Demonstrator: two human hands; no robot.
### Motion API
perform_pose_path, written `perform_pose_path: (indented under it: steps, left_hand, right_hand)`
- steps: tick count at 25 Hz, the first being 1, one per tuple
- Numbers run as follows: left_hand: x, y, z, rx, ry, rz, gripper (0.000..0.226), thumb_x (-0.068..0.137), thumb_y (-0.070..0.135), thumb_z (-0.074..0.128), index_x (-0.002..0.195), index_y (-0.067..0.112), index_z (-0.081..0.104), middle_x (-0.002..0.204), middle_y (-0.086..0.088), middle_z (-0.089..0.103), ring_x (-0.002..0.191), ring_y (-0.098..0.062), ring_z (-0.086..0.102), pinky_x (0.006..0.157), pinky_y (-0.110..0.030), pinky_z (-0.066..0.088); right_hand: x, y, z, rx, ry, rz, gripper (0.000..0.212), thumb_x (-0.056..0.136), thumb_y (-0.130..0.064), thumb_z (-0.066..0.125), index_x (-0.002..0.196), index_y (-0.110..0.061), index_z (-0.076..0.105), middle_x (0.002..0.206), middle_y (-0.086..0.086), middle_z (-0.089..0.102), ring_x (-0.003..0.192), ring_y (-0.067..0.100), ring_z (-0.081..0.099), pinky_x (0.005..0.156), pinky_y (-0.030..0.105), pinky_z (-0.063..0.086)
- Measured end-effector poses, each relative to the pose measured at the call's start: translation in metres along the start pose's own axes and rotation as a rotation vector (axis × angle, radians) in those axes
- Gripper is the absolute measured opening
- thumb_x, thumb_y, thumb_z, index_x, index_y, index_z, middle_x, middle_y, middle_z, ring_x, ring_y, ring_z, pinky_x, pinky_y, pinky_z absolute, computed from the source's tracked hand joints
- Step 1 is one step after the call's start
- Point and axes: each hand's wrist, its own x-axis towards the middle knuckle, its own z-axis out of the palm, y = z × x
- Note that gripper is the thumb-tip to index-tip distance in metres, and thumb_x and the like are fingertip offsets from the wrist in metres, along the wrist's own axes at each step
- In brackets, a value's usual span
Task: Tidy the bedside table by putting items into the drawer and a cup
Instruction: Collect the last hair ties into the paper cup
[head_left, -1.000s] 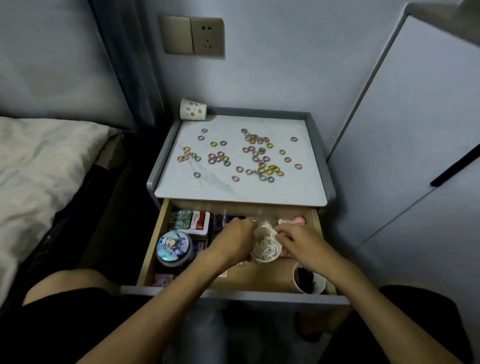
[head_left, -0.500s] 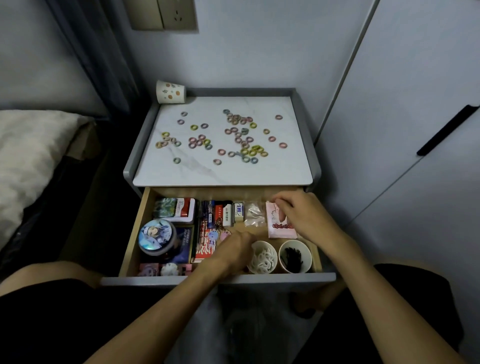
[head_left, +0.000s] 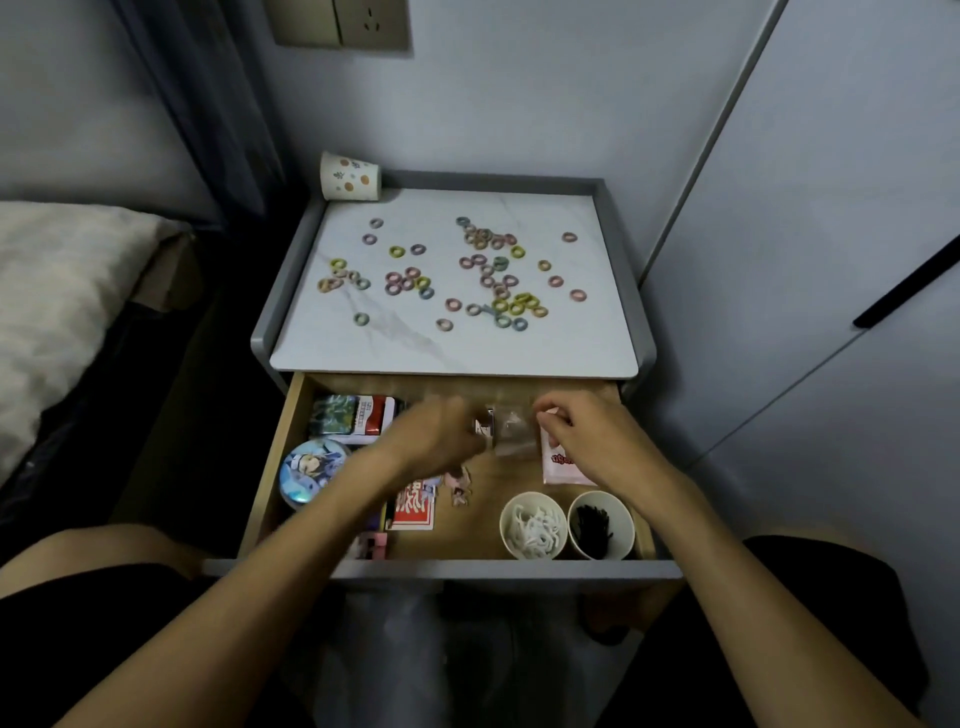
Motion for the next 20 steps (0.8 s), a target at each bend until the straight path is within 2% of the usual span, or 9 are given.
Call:
perform_pose_path:
  steps: [2,5,9,11,14,16,20]
  left_hand:
    - [-0.002,-0.01,-0.037,-0.045,0.127,-0.012,0.029,0.097,0.03,0.056,0.124,0.02,0.06,0.112,0.0,0.07,0.071,-0.008,0.068,0.069,-0.027,0.056]
    - [-0.001,-0.028,-0.088,-0.232,0.287,-0.045,0.023,0.096,0.024,0.056,0.118,0.021,0.061,0.098,0.006,0.073,0.065,-0.006,0.067,0.056,-0.019,0.046]
    - [0.009,-0.053,-0.134,-0.598,0.457,-0.1,0.018,0.097,0.02,0.055,0.111,0.015,0.066,0.094,-0.001,0.075,0.063,-0.013,0.066,0.054,-0.024,0.041]
    - [0.014,-0.067,-0.15,-0.765,0.513,-0.128,0.018,0.097,0.02,0.055,0.108,0.014,0.067,0.093,-0.001,0.076,0.063,-0.012,0.067,0.057,-0.024,0.043]
    - [0.018,-0.092,-0.172,-0.971,0.581,-0.18,0.018,0.097,0.024,0.055,0.106,0.017,0.069,0.091,0.003,0.076,0.068,-0.01,0.068,0.063,-0.024,0.046]
    - [0.02,-0.107,-0.184,-1.097,0.617,-0.202,0.016,0.095,0.025,0.056,0.103,0.019,0.069,0.088,0.005,0.076,0.066,-0.008,0.068,0.061,-0.025,0.044]
    - [0.026,-0.125,-0.199,-1.33,0.647,-0.213,0.015,0.092,0.023,0.059,0.102,0.016,0.067,0.087,0.002,0.076,0.059,-0.009,0.065,0.055,-0.024,0.042]
  right_hand:
    - [0.009,0.003,-0.005,-0.002,-0.005,0.002,0.021,0.097,-0.023,0.056,0.113,-0.019,0.069,0.106,-0.002,0.071,0.095,0.01,0.064,0.086,0.034,0.055]
    - [0.033,-0.008,-0.014,-0.024,-0.022,-0.022,0.025,0.099,-0.021,0.053,0.12,-0.019,0.066,0.117,-0.002,0.067,0.1,0.008,0.061,0.087,0.026,0.05]
    - [0.103,-0.057,-0.022,-0.111,-0.023,-0.212,0.032,0.096,-0.02,0.057,0.128,-0.019,0.059,0.112,-0.003,0.065,0.099,0.012,0.061,0.086,0.029,0.05]
    - [0.158,-0.081,-0.018,-0.144,-0.016,-0.261,0.04,0.093,-0.021,0.061,0.132,-0.019,0.053,0.115,-0.002,0.063,0.1,0.013,0.06,0.088,0.031,0.05]
    - [0.253,-0.116,-0.001,-0.235,0.031,-0.308,0.048,0.092,-0.022,0.061,0.137,-0.018,0.046,0.13,0.003,0.057,0.117,0.021,0.055,0.097,0.035,0.046]
    - [0.311,-0.139,0.014,-0.299,0.043,-0.328,0.056,0.091,-0.023,0.062,0.142,-0.015,0.039,0.14,0.007,0.049,0.126,0.025,0.048,0.101,0.038,0.043]
    - [0.403,-0.179,0.046,-0.466,0.099,-0.386,0.074,0.086,-0.024,0.069,0.147,-0.01,0.03,0.147,0.014,0.04,0.133,0.031,0.039,0.108,0.04,0.038]
